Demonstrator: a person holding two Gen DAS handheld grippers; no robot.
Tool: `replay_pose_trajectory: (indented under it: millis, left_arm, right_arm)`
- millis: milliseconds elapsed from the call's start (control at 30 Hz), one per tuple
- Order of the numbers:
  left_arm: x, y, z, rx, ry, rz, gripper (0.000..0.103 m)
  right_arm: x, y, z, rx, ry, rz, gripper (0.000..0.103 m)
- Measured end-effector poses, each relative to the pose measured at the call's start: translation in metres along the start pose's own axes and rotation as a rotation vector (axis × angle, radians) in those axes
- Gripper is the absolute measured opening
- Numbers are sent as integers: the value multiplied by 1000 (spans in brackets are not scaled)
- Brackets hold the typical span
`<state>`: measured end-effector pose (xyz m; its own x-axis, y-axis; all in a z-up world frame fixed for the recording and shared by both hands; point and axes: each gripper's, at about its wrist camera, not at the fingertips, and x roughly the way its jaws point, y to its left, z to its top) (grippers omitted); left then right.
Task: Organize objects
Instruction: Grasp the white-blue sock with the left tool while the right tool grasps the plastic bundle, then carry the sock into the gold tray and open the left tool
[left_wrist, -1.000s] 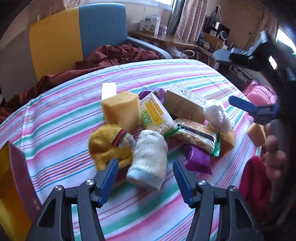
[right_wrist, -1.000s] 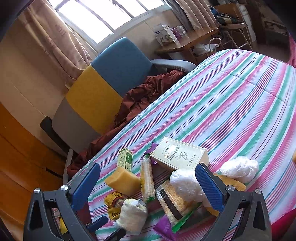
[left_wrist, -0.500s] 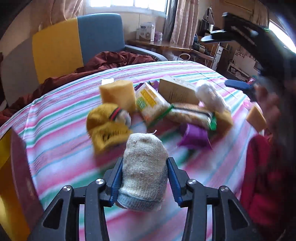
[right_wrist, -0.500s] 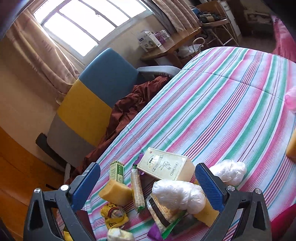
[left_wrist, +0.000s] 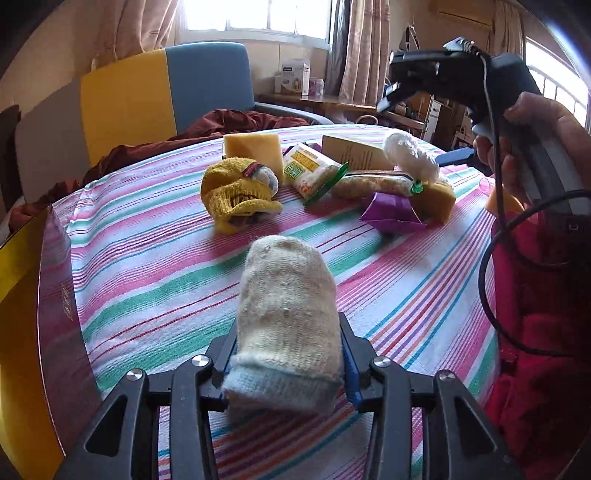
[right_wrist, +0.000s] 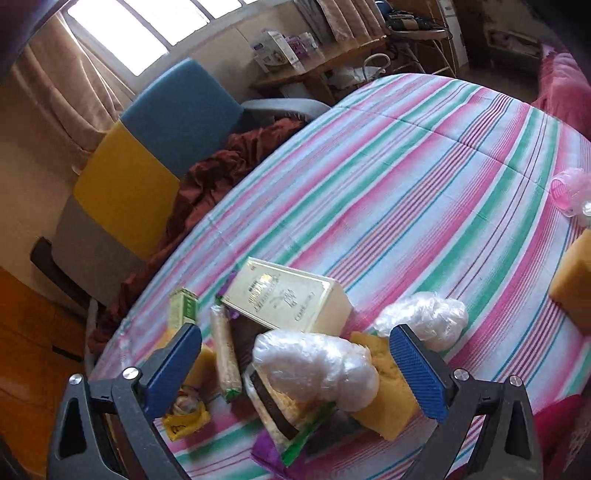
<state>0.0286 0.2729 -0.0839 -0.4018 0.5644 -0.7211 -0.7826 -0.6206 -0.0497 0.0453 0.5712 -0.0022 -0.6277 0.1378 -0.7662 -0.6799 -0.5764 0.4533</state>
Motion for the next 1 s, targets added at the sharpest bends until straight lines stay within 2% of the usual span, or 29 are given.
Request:
replay_pose_trajectory:
  millis: [67,133,200,267,333,400,467,500,567,600,700,833,1000]
  left_arm:
    - [-1,2,1,-12,3,-11,44]
    - [-1,2,0,-9,-4,-11,44]
    - [-1,2,-1,-11,-6,-12,44]
    - [-2,3,-1,-13,-7,-14,44]
    - [-2,3,-1,-13,-6,-15,44]
    - [-2,3,-1,-10,-6,-14,44]
    - [-3,2,-1,-5,2,-7,44]
    - [-5,1,0,-6,9,-1,44]
    - [-10,0,1,-16,10,-12,44]
    - [-14,-1,1,-14,4,-14,44]
    - [-33,-4,5,-7,-41,-19,44]
    - [-63,8,18,-55,-105,-13,43]
    - [-95,43,19,-141,-142,76,44]
  right_arm:
    - [5,0,-2,-20,23,-39,85]
    - [10,2,-3,-56,42,-103,76]
    - [15,3,-5,-72,72,-115,72]
    - [20,5,-7,-108,87,-151,63]
    - [20,11,-7,-154,72,-185,59]
    - [20,12,-6,-164,68,-183,57]
    - [12,9,-2,-128,40,-104,56]
    - [2,7,1,-105,-2,-35,56]
    - [-13,9,5,-93,-71,39,56]
    - [-16,9,5,-90,-79,75,56]
    - [-10,19,5,-105,-22,236,57]
    - [-5,61,-16,-324,34,287,57]
    - [6,106,-55,-587,102,293,57]
